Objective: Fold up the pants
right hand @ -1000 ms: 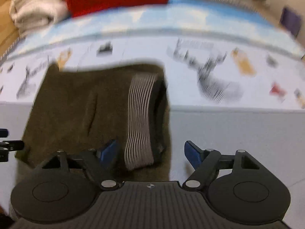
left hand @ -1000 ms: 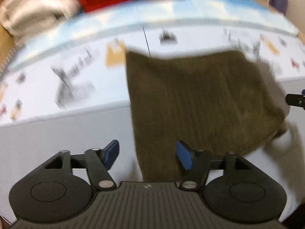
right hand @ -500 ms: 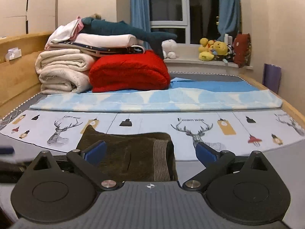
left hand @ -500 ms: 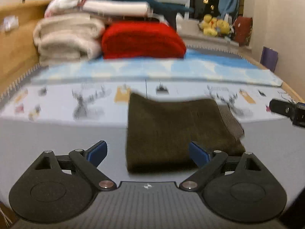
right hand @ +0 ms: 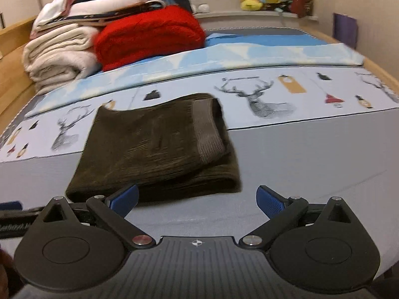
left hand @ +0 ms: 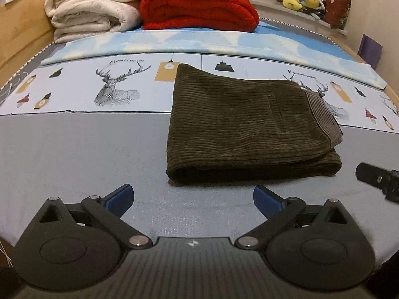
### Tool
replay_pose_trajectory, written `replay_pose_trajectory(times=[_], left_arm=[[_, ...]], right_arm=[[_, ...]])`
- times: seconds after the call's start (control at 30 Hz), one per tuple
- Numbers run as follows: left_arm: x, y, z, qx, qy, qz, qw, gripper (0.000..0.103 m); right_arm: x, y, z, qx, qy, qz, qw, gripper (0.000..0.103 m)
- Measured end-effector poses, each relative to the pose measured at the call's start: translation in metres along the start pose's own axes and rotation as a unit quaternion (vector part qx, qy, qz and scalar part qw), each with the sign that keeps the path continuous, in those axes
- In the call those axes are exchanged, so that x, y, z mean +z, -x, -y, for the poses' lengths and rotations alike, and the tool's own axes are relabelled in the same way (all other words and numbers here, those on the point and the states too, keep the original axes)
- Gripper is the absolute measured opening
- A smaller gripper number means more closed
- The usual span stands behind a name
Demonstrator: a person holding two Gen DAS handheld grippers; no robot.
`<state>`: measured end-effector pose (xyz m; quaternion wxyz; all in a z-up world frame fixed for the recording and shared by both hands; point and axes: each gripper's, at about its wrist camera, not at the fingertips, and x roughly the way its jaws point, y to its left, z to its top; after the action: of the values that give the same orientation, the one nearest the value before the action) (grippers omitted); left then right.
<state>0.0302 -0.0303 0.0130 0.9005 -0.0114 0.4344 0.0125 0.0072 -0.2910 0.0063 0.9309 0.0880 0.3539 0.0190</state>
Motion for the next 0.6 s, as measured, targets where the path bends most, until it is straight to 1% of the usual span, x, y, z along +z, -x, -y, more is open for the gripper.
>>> replay_pose_trajectory(times=[0.17, 0.33, 0.6], left_arm=[[0.003, -0.006, 0.002, -0.002, 0.006, -0.013, 0.9999, 0.102], [0.004, -0.011, 0.009, -0.011, 0.000, -0.018, 0.9998, 0.102], [0.002, -0.012, 0.020, -0.022, -0.016, -0.011, 0.9996, 0.102]], right_arm=[[-0.001, 0.001, -0.006, 0.002, 0.028, 0.007, 1.000, 0.100], [0.002, -0.004, -0.003, 0.002, 0.028, 0.007, 1.000, 0.100], [0.003, -0.010, -0.004, 0.009, 0.036, 0.003, 0.999, 0.100]])
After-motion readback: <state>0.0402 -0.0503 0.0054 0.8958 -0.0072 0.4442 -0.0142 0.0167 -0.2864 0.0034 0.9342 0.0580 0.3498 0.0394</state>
